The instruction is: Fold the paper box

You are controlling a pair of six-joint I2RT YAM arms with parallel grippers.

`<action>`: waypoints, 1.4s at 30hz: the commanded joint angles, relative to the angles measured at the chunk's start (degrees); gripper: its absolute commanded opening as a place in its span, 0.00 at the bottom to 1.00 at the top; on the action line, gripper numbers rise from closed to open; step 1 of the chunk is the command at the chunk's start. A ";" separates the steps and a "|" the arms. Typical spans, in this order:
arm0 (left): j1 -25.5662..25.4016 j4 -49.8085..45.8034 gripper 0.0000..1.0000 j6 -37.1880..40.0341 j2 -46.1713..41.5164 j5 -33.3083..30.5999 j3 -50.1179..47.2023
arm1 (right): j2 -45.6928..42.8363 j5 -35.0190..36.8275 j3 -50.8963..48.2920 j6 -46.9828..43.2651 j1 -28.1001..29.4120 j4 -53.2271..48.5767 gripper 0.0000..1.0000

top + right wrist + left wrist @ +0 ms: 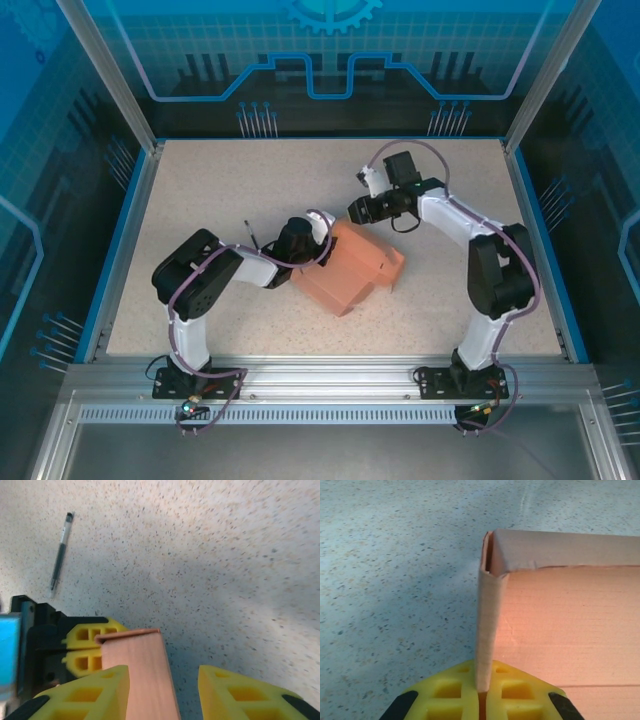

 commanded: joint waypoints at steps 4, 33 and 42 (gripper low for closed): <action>-0.27 -3.14 0.00 -5.08 -4.66 -7.89 -0.38 | -12.44 9.15 -2.23 1.11 -1.50 -5.20 0.43; -0.61 -10.66 0.01 -11.37 -9.33 -14.36 0.12 | -15.90 35.30 -11.17 9.59 13.32 -10.33 0.43; -1.57 -13.94 0.01 -13.10 -10.49 -17.20 1.09 | -12.71 30.96 -11.35 14.87 13.95 -4.15 0.40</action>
